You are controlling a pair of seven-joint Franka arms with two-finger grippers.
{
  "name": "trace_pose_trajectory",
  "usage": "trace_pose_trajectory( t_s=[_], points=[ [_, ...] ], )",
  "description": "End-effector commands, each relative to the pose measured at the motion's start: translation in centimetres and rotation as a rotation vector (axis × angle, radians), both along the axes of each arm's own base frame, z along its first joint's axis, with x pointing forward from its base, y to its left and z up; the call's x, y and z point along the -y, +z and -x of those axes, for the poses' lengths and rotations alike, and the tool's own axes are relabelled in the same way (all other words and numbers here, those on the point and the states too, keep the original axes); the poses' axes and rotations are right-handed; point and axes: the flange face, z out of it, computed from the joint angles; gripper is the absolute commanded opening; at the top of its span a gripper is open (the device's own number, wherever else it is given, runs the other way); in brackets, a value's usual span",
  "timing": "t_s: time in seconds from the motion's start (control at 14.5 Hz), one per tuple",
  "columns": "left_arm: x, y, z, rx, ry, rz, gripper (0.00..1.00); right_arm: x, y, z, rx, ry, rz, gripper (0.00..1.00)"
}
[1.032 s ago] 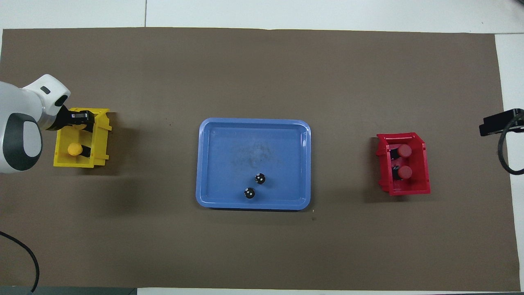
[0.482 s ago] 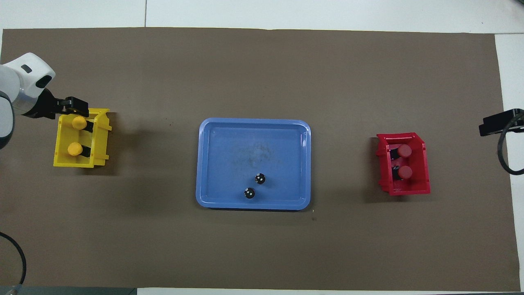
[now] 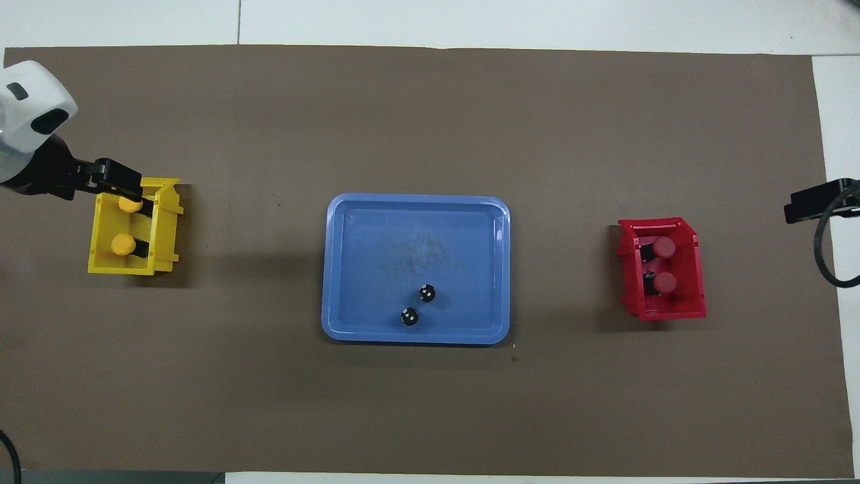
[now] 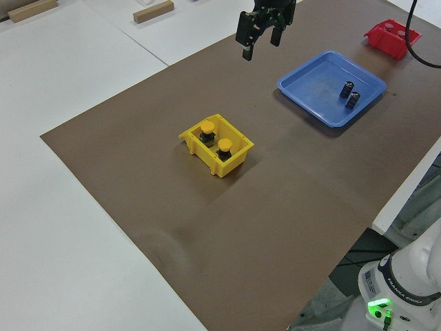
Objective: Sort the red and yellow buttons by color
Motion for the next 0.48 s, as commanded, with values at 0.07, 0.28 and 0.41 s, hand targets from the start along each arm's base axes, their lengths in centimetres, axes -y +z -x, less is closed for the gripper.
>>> trace_pose_trajectory(
  t_s=[0.07, 0.28, 0.41],
  points=[
    [-0.8, 1.3, 1.6, -0.01, 0.006, -0.002, 1.0, -0.1, 0.3, -0.1, 0.004, -0.012, -0.009, 1.0],
    [-1.7, 1.4, 1.6, -0.009, -0.015, -0.004, 1.0, -0.1, 0.3, -0.1, 0.006, -0.012, -0.009, 1.0],
    [-1.7, 1.5, 1.6, -0.002, -0.014, -0.004, 1.0, -0.1, 0.3, -0.1, 0.004, -0.012, -0.009, 1.0]
  ],
)
